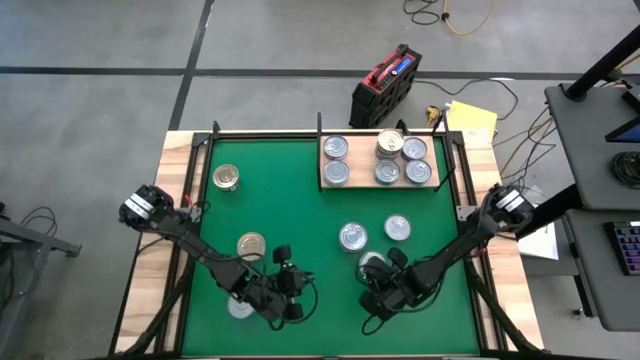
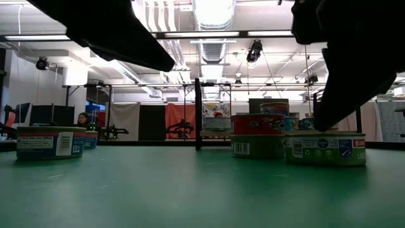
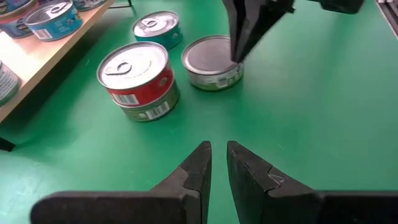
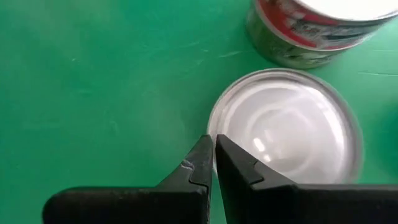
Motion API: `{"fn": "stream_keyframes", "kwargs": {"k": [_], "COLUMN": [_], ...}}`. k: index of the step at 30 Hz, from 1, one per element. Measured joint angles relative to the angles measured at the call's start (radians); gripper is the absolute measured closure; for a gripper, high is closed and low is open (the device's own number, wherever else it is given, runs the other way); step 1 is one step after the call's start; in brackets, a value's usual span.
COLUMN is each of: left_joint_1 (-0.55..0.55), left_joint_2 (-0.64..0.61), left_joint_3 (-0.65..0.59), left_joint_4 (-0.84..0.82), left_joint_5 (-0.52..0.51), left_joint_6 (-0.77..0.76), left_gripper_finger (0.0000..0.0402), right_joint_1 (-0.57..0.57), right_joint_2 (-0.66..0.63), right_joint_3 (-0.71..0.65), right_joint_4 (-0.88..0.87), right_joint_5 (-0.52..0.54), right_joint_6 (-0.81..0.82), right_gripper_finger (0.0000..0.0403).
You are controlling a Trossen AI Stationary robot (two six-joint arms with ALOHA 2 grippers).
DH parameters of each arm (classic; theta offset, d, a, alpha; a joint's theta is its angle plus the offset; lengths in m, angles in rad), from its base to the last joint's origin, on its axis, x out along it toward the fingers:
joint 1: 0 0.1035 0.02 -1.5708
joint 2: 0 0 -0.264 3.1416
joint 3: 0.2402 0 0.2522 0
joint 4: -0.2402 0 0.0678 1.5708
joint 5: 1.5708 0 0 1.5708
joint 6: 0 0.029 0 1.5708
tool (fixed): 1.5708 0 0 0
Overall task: Stack canned seafood by type on shelf
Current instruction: Stack the green tuna can on top of the green tuna can on the shelf
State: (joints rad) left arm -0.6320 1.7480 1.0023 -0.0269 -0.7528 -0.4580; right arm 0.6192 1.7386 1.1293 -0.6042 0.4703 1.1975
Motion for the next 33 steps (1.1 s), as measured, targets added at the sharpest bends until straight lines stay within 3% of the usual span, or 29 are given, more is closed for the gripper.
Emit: {"fn": "stream_keyframes", "kwargs": {"k": [7, 12, 20, 33], "left_joint_1": [-0.016, -0.016, -0.016, -0.035], "left_joint_2": [0.0, 0.0, 0.0, 0.0], "left_joint_3": [-0.001, -0.002, -0.003, -0.004], "left_joint_4": [0.01, 0.032, 0.08, 0.105], "left_joint_5": [0.0, 0.0, -0.008, -0.008], "left_joint_6": [-0.004, -0.004, -0.004, -0.032], "left_gripper_finger": [0.0365, 0.0365, 0.0365, 0.0365], "right_joint_1": [0.012, 0.012, 0.02, 0.046], "right_joint_2": [0.056, 0.092, 0.1, 0.098], "right_joint_3": [0.126, 0.144, 0.142, 0.141], "right_joint_4": [-0.176, -0.179, -0.297, -0.282], "right_joint_5": [0.087, 0.117, 0.123, 0.132], "right_joint_6": [0.1, 0.133, 0.337, 0.356], "right_gripper_finger": [0.039, 0.039, 0.039, 0.039]}}
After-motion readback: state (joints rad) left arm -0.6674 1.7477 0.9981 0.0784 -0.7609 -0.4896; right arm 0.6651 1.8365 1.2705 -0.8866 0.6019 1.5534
